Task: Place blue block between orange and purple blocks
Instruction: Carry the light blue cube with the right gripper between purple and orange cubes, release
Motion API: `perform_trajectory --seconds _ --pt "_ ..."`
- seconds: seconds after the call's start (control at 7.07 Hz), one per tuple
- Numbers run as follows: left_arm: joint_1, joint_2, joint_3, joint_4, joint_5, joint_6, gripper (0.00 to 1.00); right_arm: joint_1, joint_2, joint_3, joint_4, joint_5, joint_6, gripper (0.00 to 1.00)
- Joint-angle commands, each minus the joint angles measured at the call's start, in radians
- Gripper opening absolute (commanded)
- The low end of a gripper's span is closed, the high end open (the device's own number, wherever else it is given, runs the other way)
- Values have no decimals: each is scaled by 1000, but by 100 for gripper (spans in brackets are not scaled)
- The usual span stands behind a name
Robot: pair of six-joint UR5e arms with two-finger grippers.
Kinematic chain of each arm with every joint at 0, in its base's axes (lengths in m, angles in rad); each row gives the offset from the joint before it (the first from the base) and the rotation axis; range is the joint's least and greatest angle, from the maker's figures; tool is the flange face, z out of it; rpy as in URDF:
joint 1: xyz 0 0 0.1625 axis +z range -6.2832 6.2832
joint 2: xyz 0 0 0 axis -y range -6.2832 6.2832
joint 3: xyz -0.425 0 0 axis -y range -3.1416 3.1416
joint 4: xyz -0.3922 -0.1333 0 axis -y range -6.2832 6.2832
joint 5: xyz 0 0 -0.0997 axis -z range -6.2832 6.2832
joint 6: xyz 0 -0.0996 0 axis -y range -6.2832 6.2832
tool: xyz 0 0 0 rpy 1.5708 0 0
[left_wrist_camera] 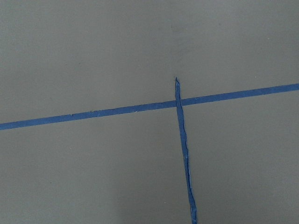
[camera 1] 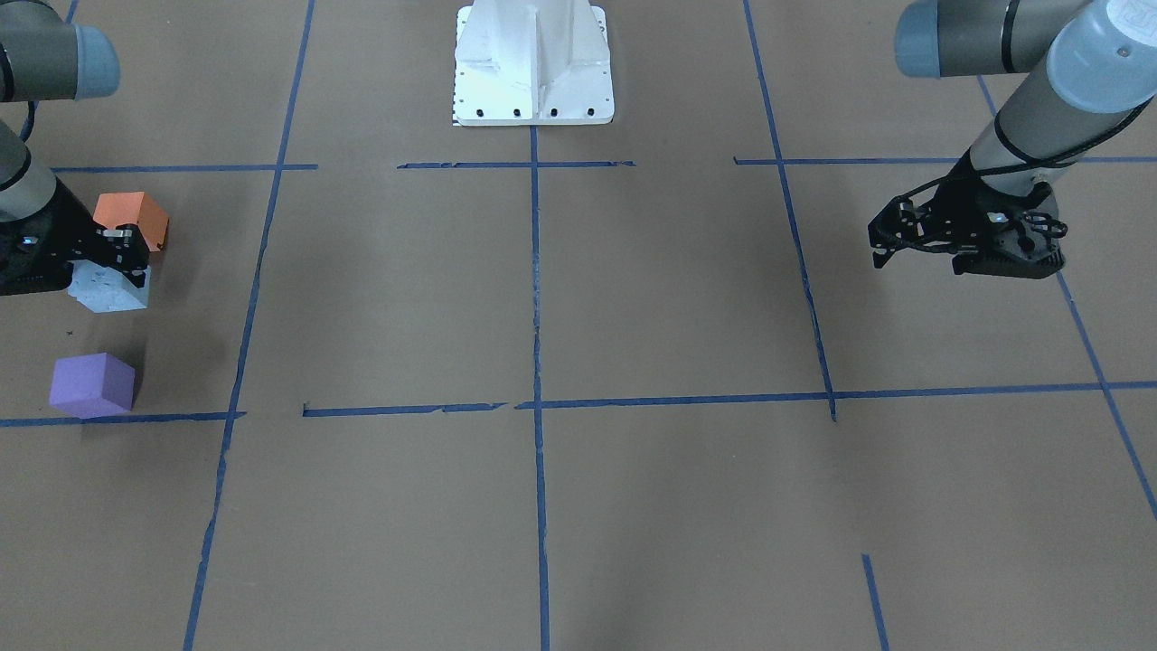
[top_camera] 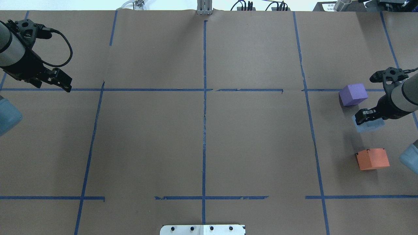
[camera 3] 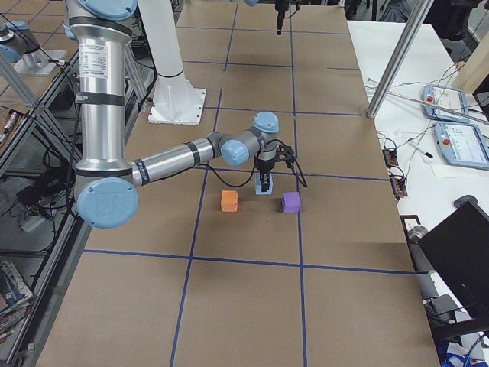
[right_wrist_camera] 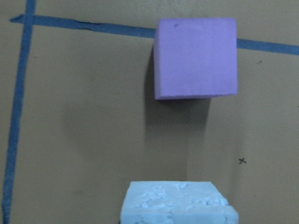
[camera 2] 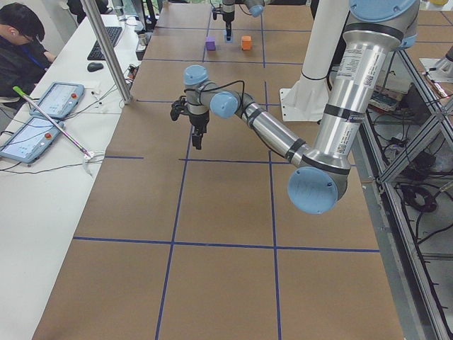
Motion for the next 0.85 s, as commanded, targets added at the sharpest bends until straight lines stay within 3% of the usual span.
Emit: perform_trajectory --seconds 0.0,0.14,0.28,0.42,0.57,0.71 --pt "0 0 0 0 2 0 100 3 -30 -83 152 5 11 35" --pt "0 0 -1 0 0 0 100 -1 -27 -97 167 4 14 38" --pt "0 0 -1 0 0 0 100 -1 -22 -110 168 4 13 55" --pt "0 0 -1 0 0 0 100 -1 -16 -114 171 4 10 88" --pt "0 0 -1 0 0 0 100 0 -16 -98 173 12 -3 100" --pt "0 0 -6 0 -2 0 100 9 -21 -48 156 54 -6 100"
